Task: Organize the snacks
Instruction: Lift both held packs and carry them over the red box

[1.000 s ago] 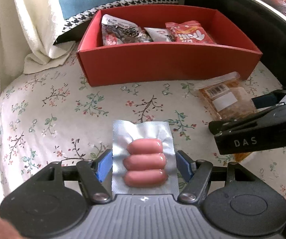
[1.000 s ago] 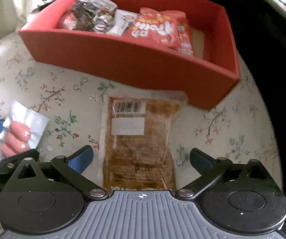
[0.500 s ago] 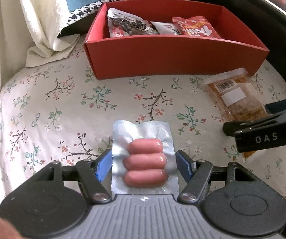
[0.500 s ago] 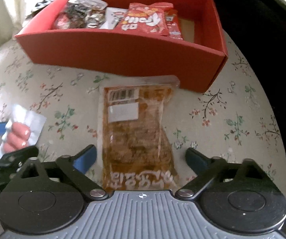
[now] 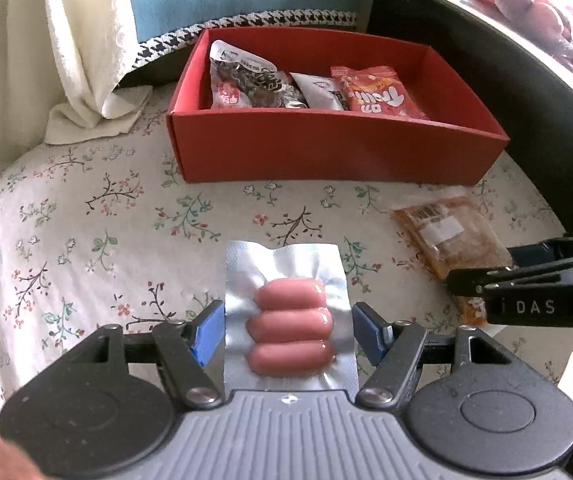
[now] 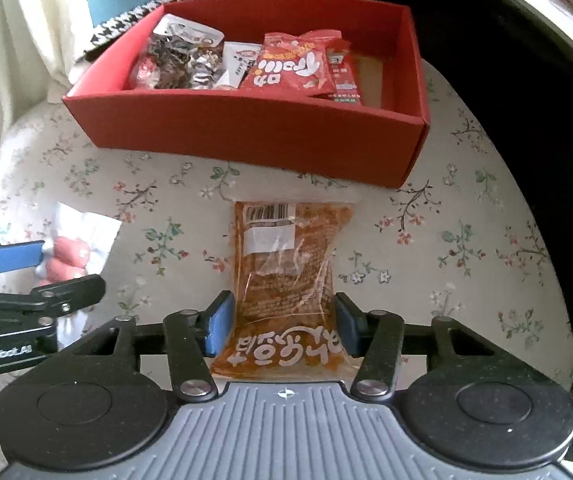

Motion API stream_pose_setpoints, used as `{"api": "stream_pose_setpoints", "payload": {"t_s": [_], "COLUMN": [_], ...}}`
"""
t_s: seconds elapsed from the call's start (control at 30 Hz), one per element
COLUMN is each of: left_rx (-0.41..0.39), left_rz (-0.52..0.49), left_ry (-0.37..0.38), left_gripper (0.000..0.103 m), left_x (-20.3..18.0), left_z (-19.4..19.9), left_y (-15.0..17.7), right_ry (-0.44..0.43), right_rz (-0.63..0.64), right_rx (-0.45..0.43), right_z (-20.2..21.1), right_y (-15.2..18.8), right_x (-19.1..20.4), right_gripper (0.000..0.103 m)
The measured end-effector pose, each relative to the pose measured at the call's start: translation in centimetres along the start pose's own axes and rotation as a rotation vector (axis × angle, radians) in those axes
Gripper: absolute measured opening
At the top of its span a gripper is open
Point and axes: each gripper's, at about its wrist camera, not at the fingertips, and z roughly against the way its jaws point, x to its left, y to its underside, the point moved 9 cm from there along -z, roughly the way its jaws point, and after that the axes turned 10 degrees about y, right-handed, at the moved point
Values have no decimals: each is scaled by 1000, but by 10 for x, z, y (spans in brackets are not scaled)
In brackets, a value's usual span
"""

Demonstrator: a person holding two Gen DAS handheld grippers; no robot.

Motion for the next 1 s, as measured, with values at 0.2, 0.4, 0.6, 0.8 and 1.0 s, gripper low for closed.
{"api": "stream_pose_setpoints", "payload": {"t_s": [0.2,0.4,0.6,0.8,1.0], "left_rx": [-13,-29,-10,15,15], "left_rz": [15,25,27,17,13], "left_ry": [11,21,3,-21,-34], "left_gripper": [61,61,61,61,61], "left_x": [3,1,2,7,14], "left_z": [3,7,2,-2,-1], "left_y": [-2,-4,-1,5,7], "right_ry": [-140,-50,-33,43,-22], "right_rz": [-108,-127,-117,27,-35], "right_rx": [-22,-7,-2,-14,-13], "right_z": [21,4,-12,-28,-20], "right_y": [-4,-4,-11,-8,-14], "right_x": [-4,-10,17,43,26], "right_gripper": [31,75,86,78,52]}}
